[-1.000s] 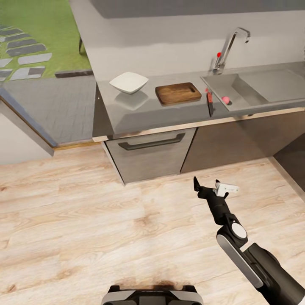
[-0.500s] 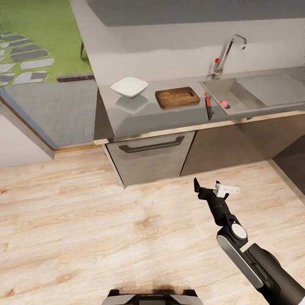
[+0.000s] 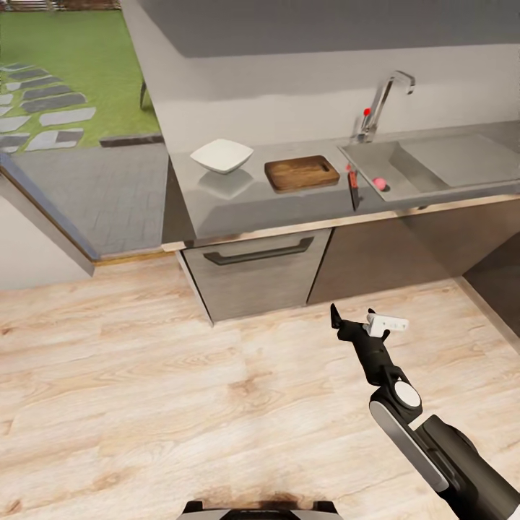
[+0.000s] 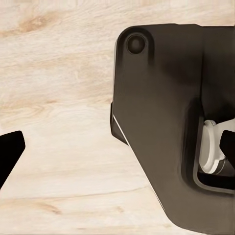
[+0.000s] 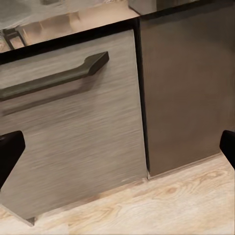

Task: In the kitchen, take the Vidalia onion out of the sink, dice it on the chopping board with the paring knife, put the diced onion into the bowl on the countertop, then place both the paring knife and the chopping board into the sink.

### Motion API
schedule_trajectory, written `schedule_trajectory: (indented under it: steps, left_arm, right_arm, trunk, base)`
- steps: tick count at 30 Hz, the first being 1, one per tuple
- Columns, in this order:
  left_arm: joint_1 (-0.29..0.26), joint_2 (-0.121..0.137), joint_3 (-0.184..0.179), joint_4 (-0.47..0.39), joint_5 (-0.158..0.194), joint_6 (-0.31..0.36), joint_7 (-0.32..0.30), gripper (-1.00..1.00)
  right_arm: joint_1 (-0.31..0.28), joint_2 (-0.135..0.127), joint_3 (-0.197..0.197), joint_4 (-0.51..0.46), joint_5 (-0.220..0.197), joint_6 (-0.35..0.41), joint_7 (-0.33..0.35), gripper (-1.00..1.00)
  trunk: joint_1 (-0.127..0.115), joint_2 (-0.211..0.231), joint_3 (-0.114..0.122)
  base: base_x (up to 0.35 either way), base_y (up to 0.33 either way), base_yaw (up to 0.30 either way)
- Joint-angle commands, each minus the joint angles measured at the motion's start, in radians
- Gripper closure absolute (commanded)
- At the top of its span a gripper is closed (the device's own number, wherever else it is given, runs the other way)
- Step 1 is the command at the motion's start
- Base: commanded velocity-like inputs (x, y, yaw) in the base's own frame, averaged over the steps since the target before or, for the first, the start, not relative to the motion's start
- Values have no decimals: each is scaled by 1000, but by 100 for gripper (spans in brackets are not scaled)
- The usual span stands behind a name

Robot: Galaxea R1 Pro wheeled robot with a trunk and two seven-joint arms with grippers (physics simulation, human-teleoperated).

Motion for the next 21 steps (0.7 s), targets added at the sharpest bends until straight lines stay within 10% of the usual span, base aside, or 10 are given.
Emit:
schedule_trajectory:
  steps: [1, 21]
  left_arm:
    - [0, 1, -5, -2, 2, -2, 7, -100]
    - [0, 1, -5, -4, 1, -2, 7, -100]
  right_arm:
    - [-1, -1, 4, -1, -10, -6, -6, -100]
    - [-1, -1, 4, 4, -10, -7, -6, -100]
  trunk:
    - [1, -2, 0]
    - [1, -2, 32]
  base:
    - [0, 0, 0]
    - [0, 0, 0]
